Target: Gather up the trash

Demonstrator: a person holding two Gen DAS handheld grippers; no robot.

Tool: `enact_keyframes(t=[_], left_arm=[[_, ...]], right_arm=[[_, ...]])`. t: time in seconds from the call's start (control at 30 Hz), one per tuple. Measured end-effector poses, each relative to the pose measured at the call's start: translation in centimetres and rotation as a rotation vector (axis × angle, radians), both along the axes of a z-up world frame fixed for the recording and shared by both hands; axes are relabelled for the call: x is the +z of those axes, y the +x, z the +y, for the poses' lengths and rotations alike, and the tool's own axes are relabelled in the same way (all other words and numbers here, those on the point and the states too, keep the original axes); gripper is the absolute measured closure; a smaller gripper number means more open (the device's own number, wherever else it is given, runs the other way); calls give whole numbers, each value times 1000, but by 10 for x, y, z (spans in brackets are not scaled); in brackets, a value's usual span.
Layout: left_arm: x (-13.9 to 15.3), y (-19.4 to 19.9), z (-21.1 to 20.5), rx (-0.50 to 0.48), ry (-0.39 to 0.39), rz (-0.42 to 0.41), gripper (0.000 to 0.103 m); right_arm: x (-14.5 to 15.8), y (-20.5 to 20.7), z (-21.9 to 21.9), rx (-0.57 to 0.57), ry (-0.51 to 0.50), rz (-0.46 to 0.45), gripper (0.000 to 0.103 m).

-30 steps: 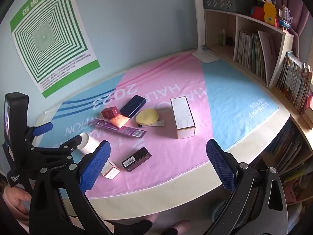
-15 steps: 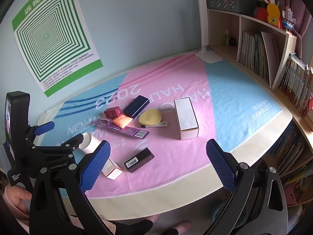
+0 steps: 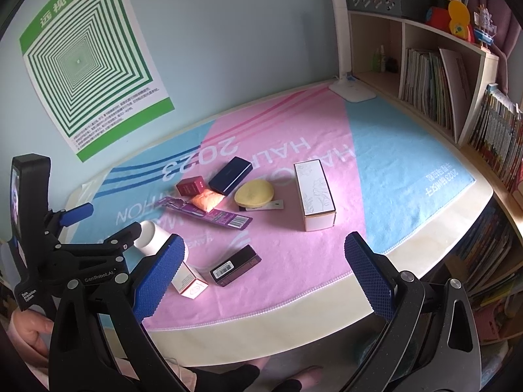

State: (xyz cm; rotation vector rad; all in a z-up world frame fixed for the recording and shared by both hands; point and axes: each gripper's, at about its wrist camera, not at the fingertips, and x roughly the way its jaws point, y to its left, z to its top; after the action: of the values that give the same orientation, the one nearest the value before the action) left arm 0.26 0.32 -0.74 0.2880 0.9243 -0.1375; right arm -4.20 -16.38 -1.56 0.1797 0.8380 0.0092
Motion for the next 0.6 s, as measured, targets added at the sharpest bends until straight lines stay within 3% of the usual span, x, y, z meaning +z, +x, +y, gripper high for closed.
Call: enact_keyframes(t=[0.6], left_arm=[[-2,5,3,3,-6,8,6]], right_arm=[[-4,2,2,13,10,9,6]])
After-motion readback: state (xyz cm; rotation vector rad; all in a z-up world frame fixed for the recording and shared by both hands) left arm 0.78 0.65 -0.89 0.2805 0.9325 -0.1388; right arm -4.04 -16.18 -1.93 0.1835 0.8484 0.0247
